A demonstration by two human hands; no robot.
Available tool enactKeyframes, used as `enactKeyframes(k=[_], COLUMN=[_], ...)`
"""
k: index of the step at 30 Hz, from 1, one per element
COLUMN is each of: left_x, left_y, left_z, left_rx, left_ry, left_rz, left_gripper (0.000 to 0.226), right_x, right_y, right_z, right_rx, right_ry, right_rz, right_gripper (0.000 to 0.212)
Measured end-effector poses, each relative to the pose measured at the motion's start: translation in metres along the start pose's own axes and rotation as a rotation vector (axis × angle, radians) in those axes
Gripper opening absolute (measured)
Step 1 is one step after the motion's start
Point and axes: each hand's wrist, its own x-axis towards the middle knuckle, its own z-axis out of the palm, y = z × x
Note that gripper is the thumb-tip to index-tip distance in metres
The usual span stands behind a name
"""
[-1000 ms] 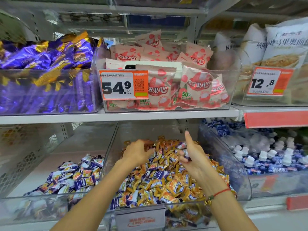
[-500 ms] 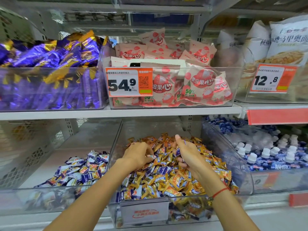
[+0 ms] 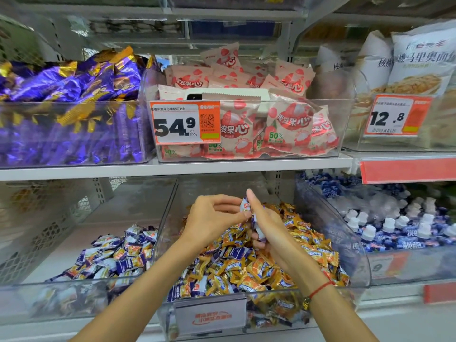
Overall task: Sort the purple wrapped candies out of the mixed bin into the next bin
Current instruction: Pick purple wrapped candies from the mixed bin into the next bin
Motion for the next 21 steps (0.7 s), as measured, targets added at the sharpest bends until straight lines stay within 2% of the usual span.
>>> enactKeyframes(k=[3, 6, 7, 10, 12, 16, 19, 21], left_x=[-0.002, -0.006, -0.006, -0.004, -0.004, 0.003, 0.0, -0.009], left_y=[-0.002, -0.011, -0.017, -0.034, -0.037, -0.041, -0.04, -0.032], left_z=[0.005, 0.002, -0.002, -0.009, -0.005, 0.004, 0.004, -0.002], left_rx=[-0.074, -0.085, 0.018, 0.592, 0.819, 0.921, 1.085, 1.047], left_ry=[-0.017, -0.217, -0.249, -0.3, -0.339, -0.377, -0.373, -0.257], left_rz=[0.0, -0.017, -0.01, 0.091, 0.126, 0.113, 0.143, 0.196], left_gripper=[0.029, 0.033, 0.032, 0.02, 0.02, 0.032, 0.031, 0.027], right_x=[0.002, 0.006, 0.008, 0.011, 0.011, 0.007, 0.006, 0.005], right_y=[0.003, 0.01, 0.01, 0.01, 0.008, 0.007, 0.007, 0.005], right_z=[0.0, -0.007, -0.01, -0.021, -0.023, -0.018, -0.017, -0.015], right_rx=[-0.042, -0.024, 0.002, 0.091, 0.133, 0.186, 0.139, 0.078], right_ry=[-0.012, 0.086, 0.133, 0.228, 0.239, 0.161, 0.146, 0.126], right_rz=[-0.088, -0.044, -0.008, 0.093, 0.132, 0.152, 0.13, 0.103], right_gripper=[0.048, 0.04, 0.04, 0.035, 0.029, 0.015, 0.036, 0.04])
